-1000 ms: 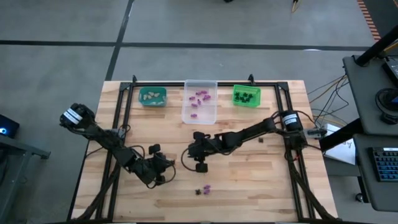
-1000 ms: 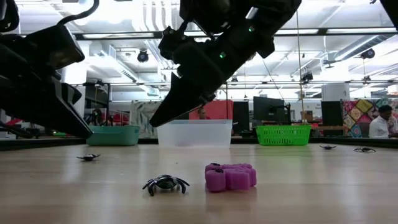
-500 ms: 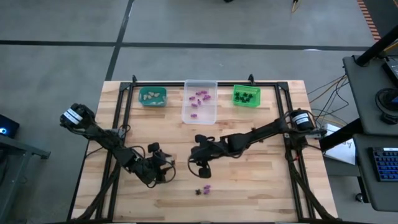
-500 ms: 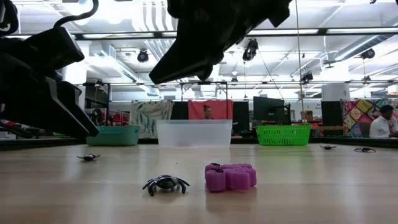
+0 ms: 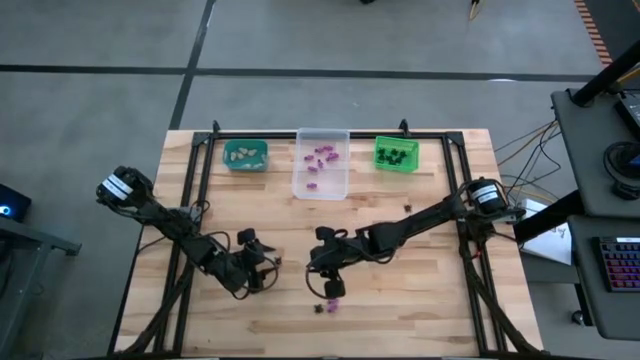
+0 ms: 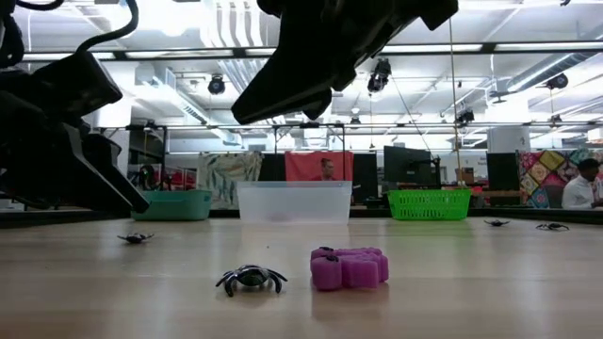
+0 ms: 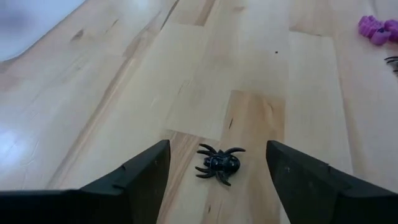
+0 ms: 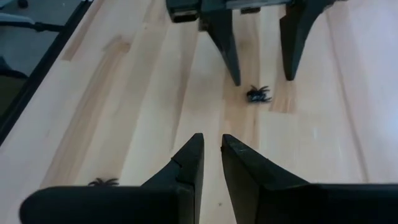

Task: Sort Halloween decoration
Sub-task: Put the black spider toy into the green bin

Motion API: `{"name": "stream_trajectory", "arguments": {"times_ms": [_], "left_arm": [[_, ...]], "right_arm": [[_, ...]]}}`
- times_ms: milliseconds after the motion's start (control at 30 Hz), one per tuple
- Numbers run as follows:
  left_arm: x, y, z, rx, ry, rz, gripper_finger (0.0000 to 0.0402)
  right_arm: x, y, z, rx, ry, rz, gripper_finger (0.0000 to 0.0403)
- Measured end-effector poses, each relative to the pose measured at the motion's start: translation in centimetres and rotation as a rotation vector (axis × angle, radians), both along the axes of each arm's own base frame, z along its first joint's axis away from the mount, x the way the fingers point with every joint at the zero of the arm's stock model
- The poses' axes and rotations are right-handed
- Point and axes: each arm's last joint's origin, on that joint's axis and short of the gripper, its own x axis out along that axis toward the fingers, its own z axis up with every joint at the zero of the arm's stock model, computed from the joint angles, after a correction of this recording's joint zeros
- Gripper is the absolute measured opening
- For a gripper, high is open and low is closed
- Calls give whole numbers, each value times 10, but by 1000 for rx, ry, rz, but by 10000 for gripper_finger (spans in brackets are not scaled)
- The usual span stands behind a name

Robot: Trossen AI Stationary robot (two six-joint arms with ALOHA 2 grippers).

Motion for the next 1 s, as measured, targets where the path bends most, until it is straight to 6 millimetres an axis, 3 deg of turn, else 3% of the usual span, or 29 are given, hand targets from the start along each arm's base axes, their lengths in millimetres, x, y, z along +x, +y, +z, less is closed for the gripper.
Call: {"name": "stream_trajectory", "arguments": {"times_ms": [1000], "left_arm": [[-6, 6, -6, 8, -41, 3, 249]], "right_arm": [[-1, 0, -2, -3, 17, -3, 52]]}}
